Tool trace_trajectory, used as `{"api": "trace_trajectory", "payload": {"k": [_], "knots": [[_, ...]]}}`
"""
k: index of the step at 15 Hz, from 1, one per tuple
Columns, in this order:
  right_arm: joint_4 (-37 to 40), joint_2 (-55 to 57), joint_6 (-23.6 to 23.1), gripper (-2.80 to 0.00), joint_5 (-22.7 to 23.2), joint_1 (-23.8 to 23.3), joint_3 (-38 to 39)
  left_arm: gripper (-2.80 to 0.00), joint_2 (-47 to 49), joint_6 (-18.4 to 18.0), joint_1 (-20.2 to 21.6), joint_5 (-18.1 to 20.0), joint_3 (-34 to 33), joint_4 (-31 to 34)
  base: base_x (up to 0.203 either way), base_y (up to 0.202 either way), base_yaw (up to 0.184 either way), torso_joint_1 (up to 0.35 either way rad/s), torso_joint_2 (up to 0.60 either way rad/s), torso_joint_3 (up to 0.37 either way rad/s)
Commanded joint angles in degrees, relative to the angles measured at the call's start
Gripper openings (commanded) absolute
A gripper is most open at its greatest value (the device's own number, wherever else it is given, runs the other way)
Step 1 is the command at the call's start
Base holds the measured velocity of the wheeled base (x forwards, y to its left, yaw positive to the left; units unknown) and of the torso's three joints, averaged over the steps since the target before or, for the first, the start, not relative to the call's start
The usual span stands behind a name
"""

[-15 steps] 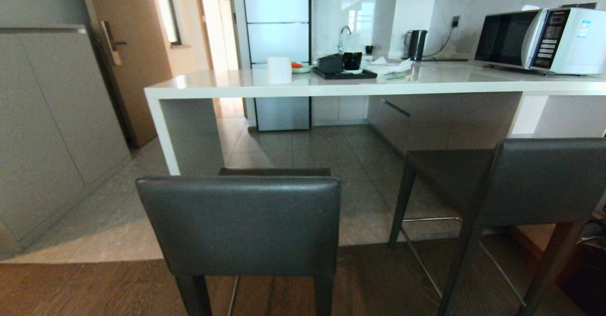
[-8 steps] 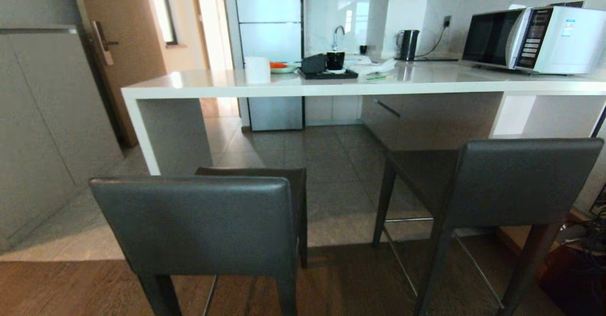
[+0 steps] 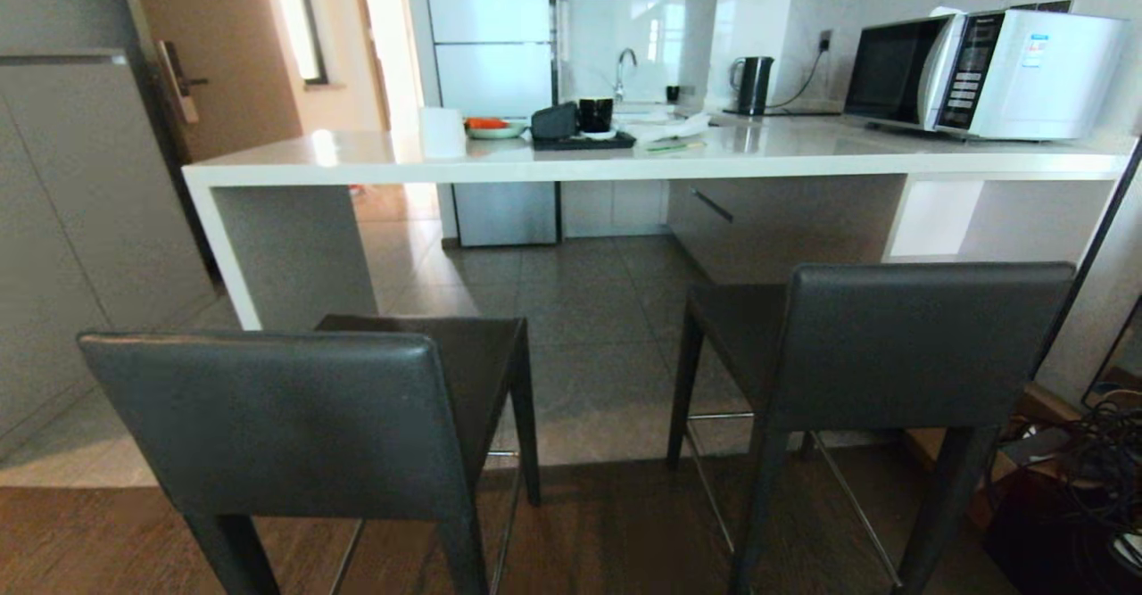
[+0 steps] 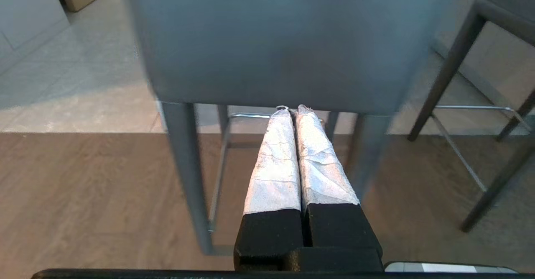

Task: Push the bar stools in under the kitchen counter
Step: Push the gray chair back under the dining table

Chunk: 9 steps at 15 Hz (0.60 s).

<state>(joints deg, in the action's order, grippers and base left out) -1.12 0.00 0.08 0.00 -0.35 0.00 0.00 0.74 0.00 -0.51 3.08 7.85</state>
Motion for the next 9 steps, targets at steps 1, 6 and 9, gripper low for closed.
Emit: {"api": "trace_trajectory", "payload": {"k": [1,6,9], "knots": [[0.0,0.1,0.0,-2.80,0.0,0.0,0.4,-2.80,0.0,0.0,0.0,0.0,0.0,0.0,0.000,-0.188,0.007,0.002,0.00,-0.002],[0.0,0.1,0.0,-2.80,0.0,0.0,0.4,-2.80,0.0,0.0,0.0,0.0,0.0,0.0,0.000,-0.190,0.004,0.005,0.00,0.002],[0.0,0.1,0.0,-2.80,0.0,0.0,0.4,-2.80,0.0,0.0,0.0,-0.1,0.0,0.0,0.000,-0.168,-0.002,0.002,0.00,-0.002]]}}
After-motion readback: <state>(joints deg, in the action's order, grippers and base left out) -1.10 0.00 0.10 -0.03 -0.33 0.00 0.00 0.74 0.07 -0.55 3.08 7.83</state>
